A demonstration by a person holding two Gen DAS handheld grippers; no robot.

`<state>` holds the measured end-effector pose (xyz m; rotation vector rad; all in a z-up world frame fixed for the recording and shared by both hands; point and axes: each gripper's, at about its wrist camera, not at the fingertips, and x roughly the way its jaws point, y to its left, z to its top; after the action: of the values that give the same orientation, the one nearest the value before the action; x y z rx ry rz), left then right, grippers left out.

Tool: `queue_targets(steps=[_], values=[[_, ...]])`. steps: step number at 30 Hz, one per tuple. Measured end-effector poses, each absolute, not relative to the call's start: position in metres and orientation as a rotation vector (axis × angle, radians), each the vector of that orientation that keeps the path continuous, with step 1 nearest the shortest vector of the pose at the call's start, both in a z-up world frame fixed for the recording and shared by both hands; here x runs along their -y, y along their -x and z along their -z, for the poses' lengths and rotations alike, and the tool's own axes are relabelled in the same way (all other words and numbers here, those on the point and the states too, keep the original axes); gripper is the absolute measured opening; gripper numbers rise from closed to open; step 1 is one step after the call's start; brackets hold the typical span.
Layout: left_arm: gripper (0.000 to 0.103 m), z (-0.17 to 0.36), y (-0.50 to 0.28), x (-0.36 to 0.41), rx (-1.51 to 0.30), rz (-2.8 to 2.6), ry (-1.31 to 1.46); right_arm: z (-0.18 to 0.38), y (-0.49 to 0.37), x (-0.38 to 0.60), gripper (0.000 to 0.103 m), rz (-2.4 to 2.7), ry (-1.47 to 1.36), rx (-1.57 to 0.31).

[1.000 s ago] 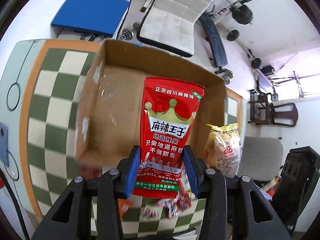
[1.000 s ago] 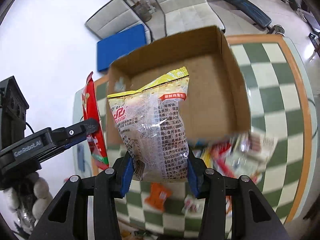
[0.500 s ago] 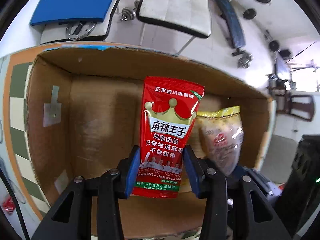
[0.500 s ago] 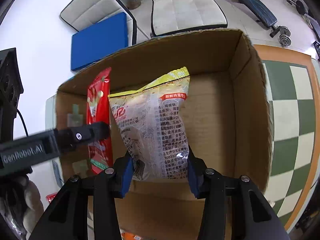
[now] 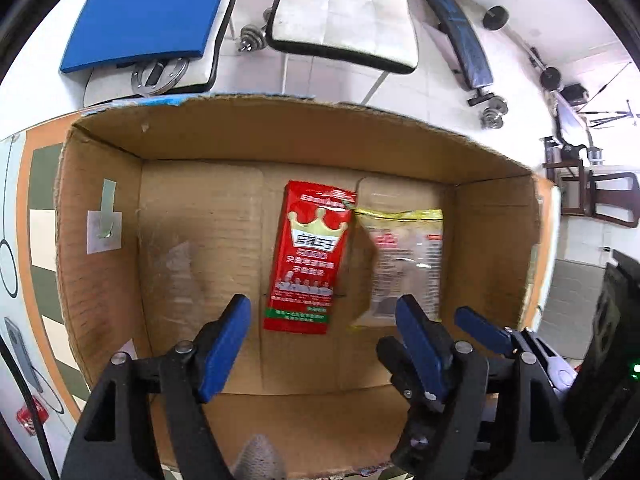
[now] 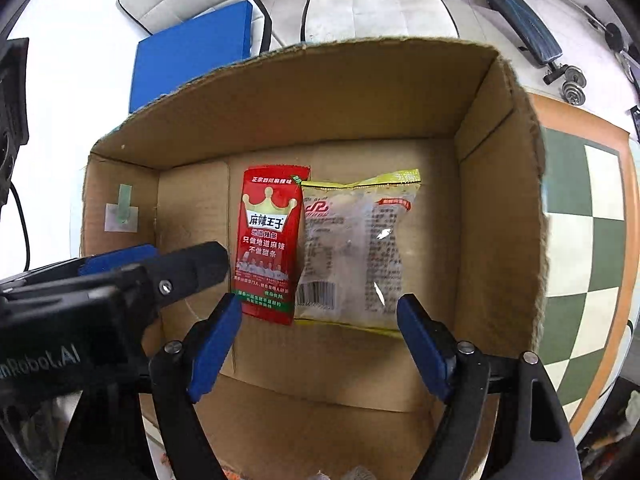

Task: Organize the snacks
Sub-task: 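Carry both packets into the box and open both grippers, then grasp the orange packet with the left gripper while the right grasps a red packet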

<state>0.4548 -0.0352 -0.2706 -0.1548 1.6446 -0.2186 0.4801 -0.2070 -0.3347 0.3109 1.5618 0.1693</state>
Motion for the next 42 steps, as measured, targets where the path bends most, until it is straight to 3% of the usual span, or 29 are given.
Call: queue_targets(steps=[9,16,20,25,33,42], values=[[0.073,0.212,-0.414,0.019,-1.506,0.212,0.123,0.299,-0.449,0.200,0.086,-0.173,-0.297,-1.507],[0.073,0.148,-0.332,-0.004,-1.304,0.147,0.020,0.252,-0.393,0.200,0.087,-0.220,-0.318,-1.416],[0.073,0.140,-0.278,-0.014,-1.271,0.120,-0.027,0.233,-0.340,0.200,0.087,-0.239,-0.308,-1.405],[0.073,0.182,-0.212,-0.030,-1.366,0.101,-0.056,0.245,-0.264,0.194,0.087,-0.239,-0.207,-1.478],[0.073,0.298,-0.141,-0.046,-1.617,0.073,-0.106,0.326,-0.173,0.208,0.087,-0.191,-0.226,-1.678],[0.073,0.348,-0.136,-0.048,-1.699,0.057,-0.100,0.379,-0.150,0.261,0.087,0.019,-0.464,-1.711]])
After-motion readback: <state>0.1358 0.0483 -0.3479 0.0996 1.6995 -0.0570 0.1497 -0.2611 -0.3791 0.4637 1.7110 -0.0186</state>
